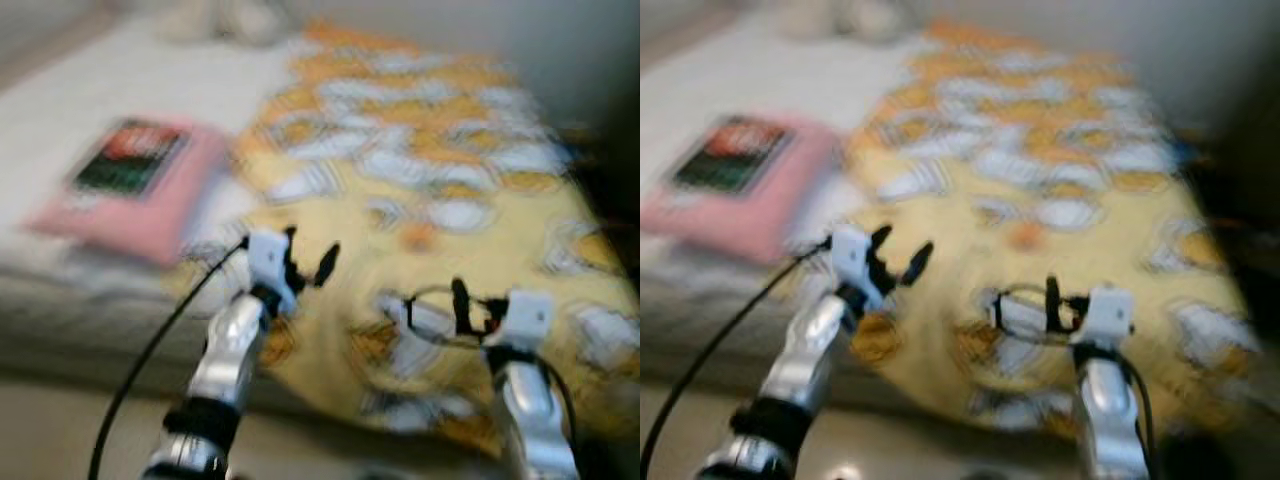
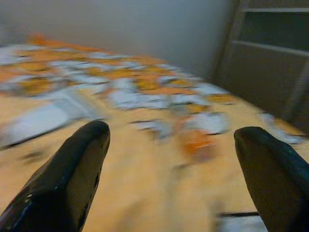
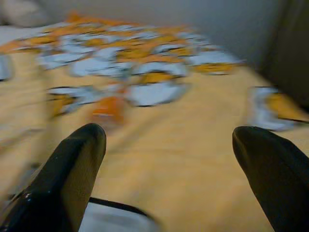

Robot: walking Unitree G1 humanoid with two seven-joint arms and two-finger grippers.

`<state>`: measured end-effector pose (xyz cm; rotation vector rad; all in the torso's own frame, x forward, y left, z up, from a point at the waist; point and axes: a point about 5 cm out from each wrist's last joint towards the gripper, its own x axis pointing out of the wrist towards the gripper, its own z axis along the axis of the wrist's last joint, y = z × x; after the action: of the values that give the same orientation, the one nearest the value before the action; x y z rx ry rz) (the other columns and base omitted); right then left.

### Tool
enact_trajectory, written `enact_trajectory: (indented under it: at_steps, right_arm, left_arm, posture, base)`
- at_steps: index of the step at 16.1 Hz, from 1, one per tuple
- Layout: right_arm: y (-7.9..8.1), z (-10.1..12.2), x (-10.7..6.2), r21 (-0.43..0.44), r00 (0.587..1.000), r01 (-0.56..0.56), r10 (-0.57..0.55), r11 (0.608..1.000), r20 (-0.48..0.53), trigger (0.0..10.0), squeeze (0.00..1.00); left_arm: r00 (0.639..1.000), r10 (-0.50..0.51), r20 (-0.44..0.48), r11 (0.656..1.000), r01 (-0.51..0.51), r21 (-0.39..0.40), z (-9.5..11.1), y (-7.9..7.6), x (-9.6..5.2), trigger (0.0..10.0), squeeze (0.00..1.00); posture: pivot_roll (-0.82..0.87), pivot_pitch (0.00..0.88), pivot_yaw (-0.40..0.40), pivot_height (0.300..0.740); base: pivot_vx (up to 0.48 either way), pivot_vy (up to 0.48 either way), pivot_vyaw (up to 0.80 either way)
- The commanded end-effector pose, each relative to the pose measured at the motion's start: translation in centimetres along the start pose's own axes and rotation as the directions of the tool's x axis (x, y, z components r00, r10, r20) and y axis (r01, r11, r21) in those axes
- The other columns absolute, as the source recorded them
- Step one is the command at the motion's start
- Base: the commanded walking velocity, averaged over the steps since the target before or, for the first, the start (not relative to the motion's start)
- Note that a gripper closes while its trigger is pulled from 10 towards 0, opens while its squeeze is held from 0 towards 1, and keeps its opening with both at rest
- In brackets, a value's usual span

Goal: Clean up the room

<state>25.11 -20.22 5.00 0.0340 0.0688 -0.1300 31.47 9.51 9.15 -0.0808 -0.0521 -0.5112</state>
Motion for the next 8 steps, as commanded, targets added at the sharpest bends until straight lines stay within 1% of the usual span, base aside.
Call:
enact_trajectory:
  at_steps: [1, 2, 3, 4, 5, 6, 7, 8]
  right_arm:
    - [0.6, 0.0, 0.1, 0.011, 1.0, -0.011, 0.011, 1.0, -0.008, 10.0, 0.0]
    - [0.6, 0.0, 0.1, 0.008, 1.0, -0.014, 0.014, 1.0, -0.003, 10.0, 0.0]
    - [0.8, 0.0, 0.1, -0.005, 1.0, -0.031, 0.031, 0.999, 0.003, 10.0, 0.0]
    - [1.1, 0.0, 0.0, -0.022, 0.999, -0.047, 0.047, 0.999, 0.006, 10.0, 0.0]
    - [1.4, 0.0, 0.0, -0.028, 0.998, -0.055, 0.056, 0.998, 0.01, 10.0, 0.0]
    - [1.5, -0.1, 0.0, -0.028, 0.998, -0.06, 0.06, 0.998, 0.007, 10.0, 0.0]
    - [1.5, -0.1, -0.1, -0.029, 0.998, -0.062, 0.063, 0.998, 0.006, 10.0, 0.0]
    - [1.8, -0.4, -0.1, -0.048, 0.997, -0.074, 0.074, 0.996, -0.011, 10.0, 0.0]
  left_arm:
    - [1.0, 0.026, 0.004, 0.999, -0.026, 0.023, 0.3, 0.8, -0.1, 10.0, 0.0]
    - [0.999, 0.037, 0.011, 0.999, -0.037, 0.016, 0.4, 1.0, 0.1, 10.0, 0.0]
    - [0.999, 0.05, -0.006, 0.999, -0.05, 0.007, 0.3, 1.3, 0.4, 10.0, 0.0]
    - [0.996, 0.087, -0.022, 0.996, -0.087, 0.035, 0.3, 1.6, 0.6, 10.0, 0.0]
    - [0.991, 0.113, -0.066, 0.992, -0.109, 0.065, -0.1, 1.9, 0.8, 10.0, 0.0]
    - [0.994, 0.097, -0.048, 0.995, -0.095, 0.036, 0.1, 1.8, 0.9, 10.0, 0.0]
    - [0.995, 0.09, -0.049, 0.996, -0.088, 0.027, 0.1, 1.8, 1.0, 10.0, 0.0]
    - [0.993, 0.099, -0.06, 0.995, -0.097, 0.034, 0.1, 2.0, 1.2, 10.0, 0.0]
  posture:
    - [0.02, 0.0, -0.008, 0.74]
    - [0.02, 0.0, -0.007, 0.74]
    - [0.02, 0.0, -0.008, 0.74]
    - [0.02, 0.0, -0.006, 0.74]
    - [0.02, 0.0, -0.004, 0.74]
    - [0.02, 0.0, -0.001, 0.74]
    - [0.02, 0.0, 0.001, 0.74]
    - [0.01, 0.0, 0.002, 0.74]
  base:
    - [0.262, -0.398, -0.71]
    - [0.33, -0.345, -0.71]
    - [0.48, 0.0, 0.0]
    - [0.442, 0.0, 0.0]
    - [0.0, 0.0, 0.0]
    - [0.0, 0.0, 0.0]
    - [0.0, 0.0, 0.0]
    - [0.428, 0.0, 0.0]
